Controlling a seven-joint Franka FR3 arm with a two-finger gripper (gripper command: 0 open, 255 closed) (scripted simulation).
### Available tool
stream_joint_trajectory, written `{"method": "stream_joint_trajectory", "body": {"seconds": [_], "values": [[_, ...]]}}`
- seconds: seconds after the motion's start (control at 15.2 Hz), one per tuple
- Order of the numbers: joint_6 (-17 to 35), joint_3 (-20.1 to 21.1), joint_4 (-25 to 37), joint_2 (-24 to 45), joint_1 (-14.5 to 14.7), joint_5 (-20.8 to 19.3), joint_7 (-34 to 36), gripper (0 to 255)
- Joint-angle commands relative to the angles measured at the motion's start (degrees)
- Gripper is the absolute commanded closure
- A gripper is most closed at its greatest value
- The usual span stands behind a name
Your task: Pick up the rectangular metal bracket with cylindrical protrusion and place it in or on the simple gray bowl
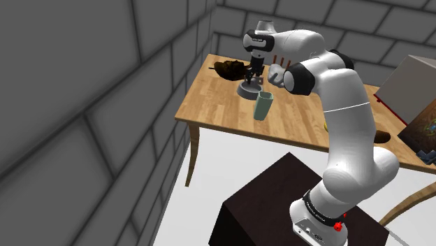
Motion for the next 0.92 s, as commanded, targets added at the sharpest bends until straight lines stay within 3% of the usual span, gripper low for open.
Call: {"method": "stream_joint_trajectory", "body": {"seconds": [0.0,0.53,0.59,0.86], "values": [[1.32,0.01,-1.31,0.02,0.08,0.07,-0.22,255],[1.32,0.01,-1.31,0.02,0.08,0.07,-0.22,255],[1.32,0.01,-1.32,0.01,0.08,0.07,-0.22,0],[1.32,0.01,-1.31,0.01,0.08,0.07,-0.22,0]]}}
